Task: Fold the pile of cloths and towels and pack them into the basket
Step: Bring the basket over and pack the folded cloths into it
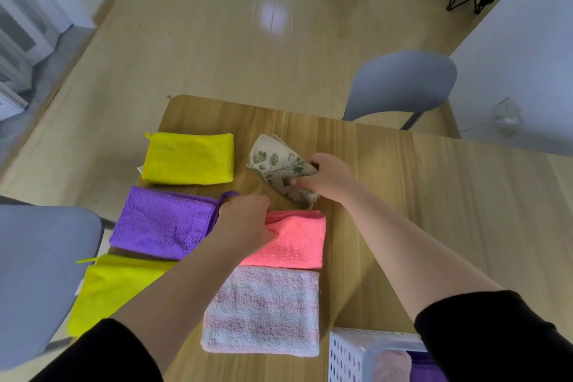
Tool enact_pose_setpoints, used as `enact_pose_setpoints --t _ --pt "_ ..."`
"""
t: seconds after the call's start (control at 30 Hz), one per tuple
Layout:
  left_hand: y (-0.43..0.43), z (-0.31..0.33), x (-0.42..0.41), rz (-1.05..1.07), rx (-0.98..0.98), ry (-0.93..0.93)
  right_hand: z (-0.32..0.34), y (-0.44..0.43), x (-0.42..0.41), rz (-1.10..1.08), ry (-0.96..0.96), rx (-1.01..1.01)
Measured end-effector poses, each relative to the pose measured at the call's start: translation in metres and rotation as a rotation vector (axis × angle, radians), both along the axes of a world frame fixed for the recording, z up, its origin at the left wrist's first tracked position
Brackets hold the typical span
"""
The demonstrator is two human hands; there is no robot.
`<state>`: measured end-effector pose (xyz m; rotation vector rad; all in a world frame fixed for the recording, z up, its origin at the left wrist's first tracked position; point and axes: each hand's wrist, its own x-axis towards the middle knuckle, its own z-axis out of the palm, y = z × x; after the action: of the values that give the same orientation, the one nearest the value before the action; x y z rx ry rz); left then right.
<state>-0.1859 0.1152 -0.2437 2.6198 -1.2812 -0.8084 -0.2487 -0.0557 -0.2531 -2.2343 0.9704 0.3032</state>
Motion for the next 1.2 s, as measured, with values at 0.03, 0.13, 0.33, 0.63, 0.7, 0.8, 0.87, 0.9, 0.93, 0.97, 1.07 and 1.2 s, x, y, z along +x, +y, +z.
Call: enact_pose_setpoints --t 0.03,0.13,0.33,0.63,0.7,0.8,0.87,0.9,0.93,0.97,1.07,1.2 --pt "0.002 0.003 -0.001 0.017 -0.035 0.030 0.003 0.001 -0.004 -0.024 -0.031 0.022" --pt "0.013 0.021 -0.006 0.110 -0.190 0.148 0.019 0.005 -0.018 -0.105 -0.095 0.037" --pt "0.039 0.067 -0.025 0.186 -0.368 0.241 0.074 0.024 -0.062 -0.347 -0.313 0.073" --pt "0.081 0.152 -0.096 0.059 -0.470 0.288 0.171 0.086 -0.181 -0.531 -0.480 0.005" --pt "0.090 0.167 -0.112 0.034 -0.527 0.311 0.187 0.101 -0.210 -0.563 -0.546 0.008" --pt "0.104 0.187 -0.141 0.024 -0.594 0.352 0.200 0.125 -0.263 -0.633 -0.570 -0.022" --pt "0.108 0.197 -0.161 0.024 -0.608 0.438 0.207 0.141 -0.301 -0.682 -0.587 -0.032" --pt "0.109 0.199 -0.169 0.029 -0.603 0.488 0.207 0.147 -0.316 -0.700 -0.593 -0.023" --pt "0.111 0.200 -0.178 0.032 -0.600 0.534 0.206 0.154 -0.331 -0.712 -0.593 -0.024" --pt "0.112 0.200 -0.190 0.036 -0.594 0.570 0.207 0.160 -0.347 -0.727 -0.581 -0.031" --pt "0.115 0.193 -0.216 0.069 -0.558 0.591 0.197 0.167 -0.380 -0.774 -0.532 -0.018" --pt "0.111 0.184 -0.248 0.131 -0.489 0.513 0.182 0.160 -0.411 -0.780 -0.441 0.050"
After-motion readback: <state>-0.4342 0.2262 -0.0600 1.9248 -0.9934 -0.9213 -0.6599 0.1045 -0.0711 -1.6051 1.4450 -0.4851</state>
